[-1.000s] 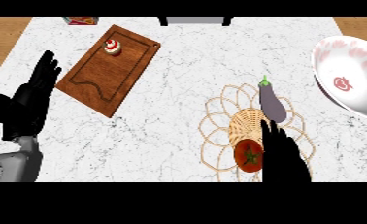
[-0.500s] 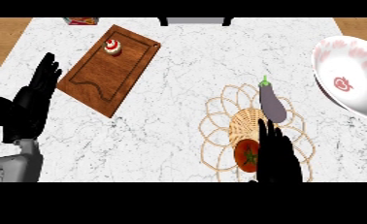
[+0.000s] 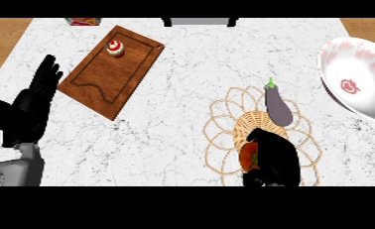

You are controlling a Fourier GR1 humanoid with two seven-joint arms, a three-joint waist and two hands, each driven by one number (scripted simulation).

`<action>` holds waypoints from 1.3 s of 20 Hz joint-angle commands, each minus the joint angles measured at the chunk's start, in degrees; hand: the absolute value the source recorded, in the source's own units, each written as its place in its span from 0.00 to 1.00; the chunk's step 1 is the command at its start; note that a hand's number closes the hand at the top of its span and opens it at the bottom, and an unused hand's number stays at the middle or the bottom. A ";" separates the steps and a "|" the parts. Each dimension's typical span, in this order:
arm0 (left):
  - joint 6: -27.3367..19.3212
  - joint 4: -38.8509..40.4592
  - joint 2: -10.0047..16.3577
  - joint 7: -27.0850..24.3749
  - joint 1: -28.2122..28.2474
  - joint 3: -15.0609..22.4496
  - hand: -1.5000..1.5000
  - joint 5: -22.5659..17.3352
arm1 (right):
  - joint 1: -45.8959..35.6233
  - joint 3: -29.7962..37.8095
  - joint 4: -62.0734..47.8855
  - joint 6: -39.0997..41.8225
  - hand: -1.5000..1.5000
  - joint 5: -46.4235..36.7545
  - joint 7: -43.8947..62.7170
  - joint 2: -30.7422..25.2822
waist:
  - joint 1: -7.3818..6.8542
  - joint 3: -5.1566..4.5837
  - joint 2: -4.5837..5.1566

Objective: Pick the tomato from the placemat and place it in the bowl

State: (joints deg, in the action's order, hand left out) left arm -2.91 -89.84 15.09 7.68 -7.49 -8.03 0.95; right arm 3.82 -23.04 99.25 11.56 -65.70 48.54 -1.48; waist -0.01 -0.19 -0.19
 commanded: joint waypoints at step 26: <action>1.92 0.17 -1.25 0.35 -1.64 -0.58 0.50 0.79 | -48.34 24.47 -35.42 -6.10 1.00 -4.34 5.76 -8.66 | -1.39 0.16 0.33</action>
State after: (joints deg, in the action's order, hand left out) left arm -1.04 -88.67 14.26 8.53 -10.34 -8.75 1.79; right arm -38.01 1.87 65.76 7.46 -65.54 50.43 -8.64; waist -1.54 0.00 0.42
